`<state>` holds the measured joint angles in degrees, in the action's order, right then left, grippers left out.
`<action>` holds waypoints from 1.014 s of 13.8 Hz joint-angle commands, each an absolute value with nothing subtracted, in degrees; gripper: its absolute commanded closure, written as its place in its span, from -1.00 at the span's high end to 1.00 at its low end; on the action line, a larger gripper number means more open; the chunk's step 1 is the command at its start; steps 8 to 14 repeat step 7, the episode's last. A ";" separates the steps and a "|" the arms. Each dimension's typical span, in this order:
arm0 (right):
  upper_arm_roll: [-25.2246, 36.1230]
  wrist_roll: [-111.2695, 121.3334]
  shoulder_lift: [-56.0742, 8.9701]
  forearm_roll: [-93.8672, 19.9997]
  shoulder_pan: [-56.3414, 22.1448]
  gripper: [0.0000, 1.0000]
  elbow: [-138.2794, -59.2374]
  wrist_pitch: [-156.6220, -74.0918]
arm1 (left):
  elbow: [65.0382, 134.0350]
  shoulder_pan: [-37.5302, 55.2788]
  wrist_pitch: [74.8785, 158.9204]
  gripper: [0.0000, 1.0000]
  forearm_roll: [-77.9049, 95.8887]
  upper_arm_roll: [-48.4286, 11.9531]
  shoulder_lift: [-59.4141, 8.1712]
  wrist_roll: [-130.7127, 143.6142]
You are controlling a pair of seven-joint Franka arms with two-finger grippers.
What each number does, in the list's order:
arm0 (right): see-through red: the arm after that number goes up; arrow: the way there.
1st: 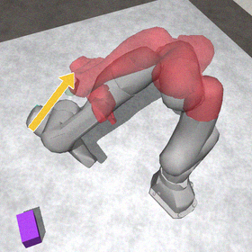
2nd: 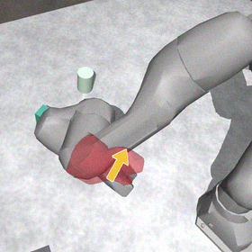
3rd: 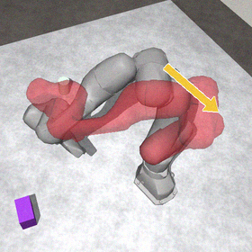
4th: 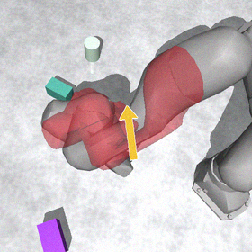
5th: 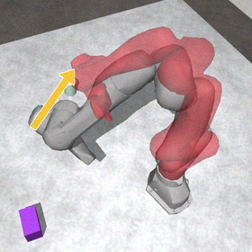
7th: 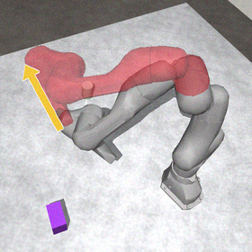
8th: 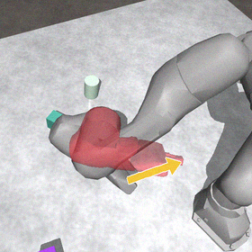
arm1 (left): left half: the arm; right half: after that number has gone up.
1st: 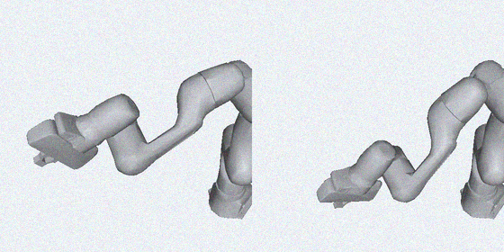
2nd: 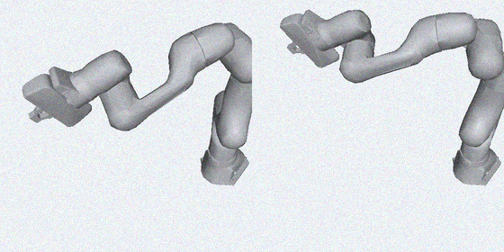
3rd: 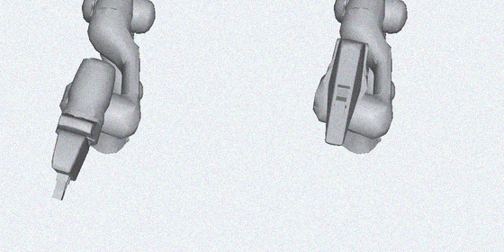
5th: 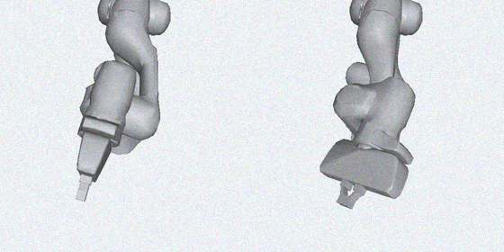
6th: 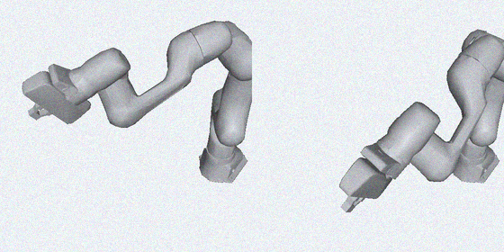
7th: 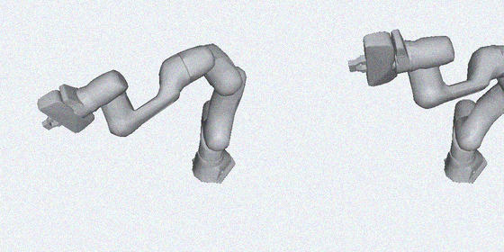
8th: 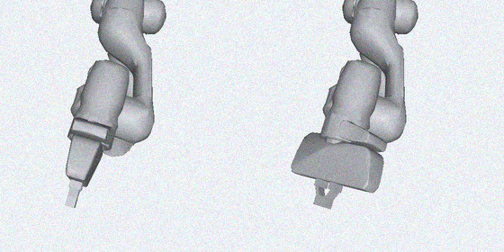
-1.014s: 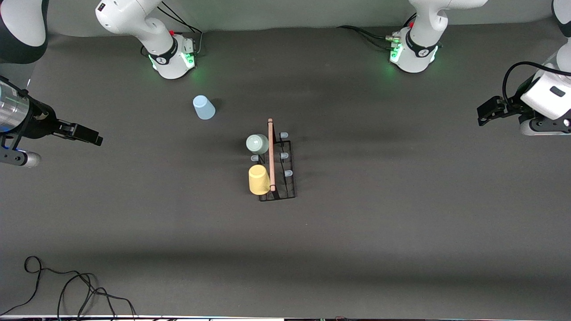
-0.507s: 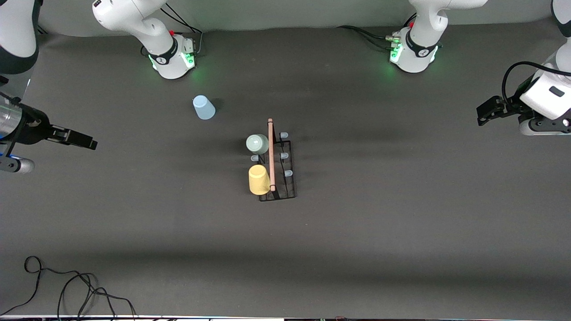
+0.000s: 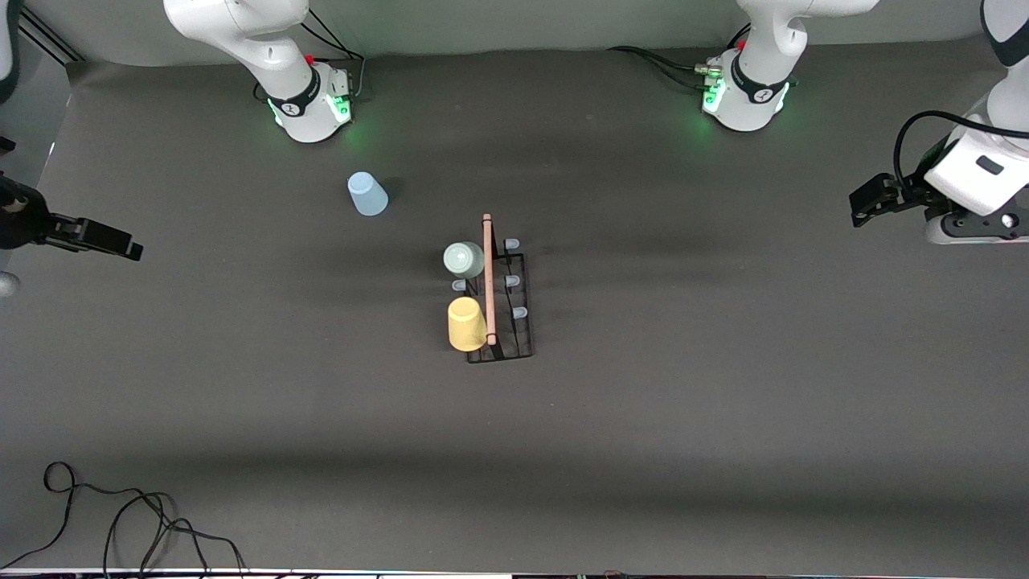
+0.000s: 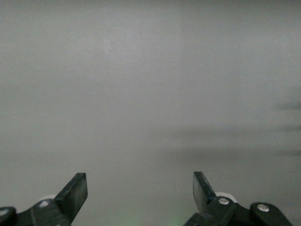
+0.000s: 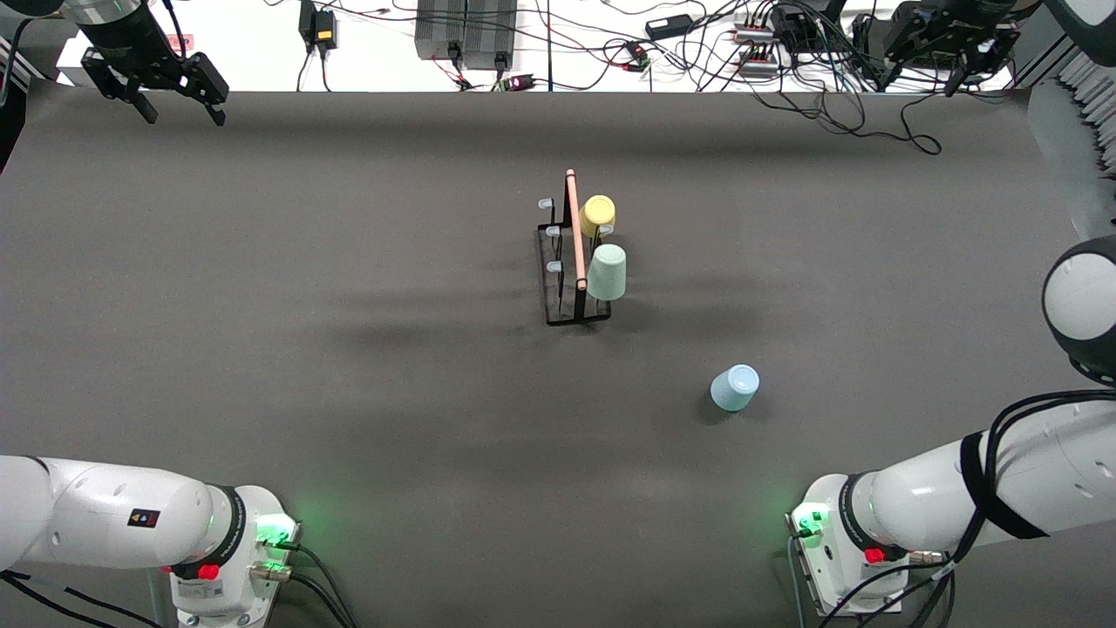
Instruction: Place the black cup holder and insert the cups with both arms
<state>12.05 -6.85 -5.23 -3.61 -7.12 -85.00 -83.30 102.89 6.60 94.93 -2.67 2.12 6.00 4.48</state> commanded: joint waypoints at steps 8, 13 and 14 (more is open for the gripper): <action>6.94 -5.80 -0.18 -2.29 -4.13 1.00 -90.62 -86.40 | 102.83 6.94 94.30 1.00 -3.08 2.29 6.42 5.54; 6.94 -5.80 -0.18 -2.29 -4.13 1.00 -90.62 -86.40 | 102.83 6.94 94.30 1.00 -3.08 2.29 6.42 5.54; 6.94 -5.80 -0.18 -2.29 -4.13 1.00 -90.62 -86.40 | 102.83 6.94 94.30 1.00 -3.08 2.29 6.42 5.54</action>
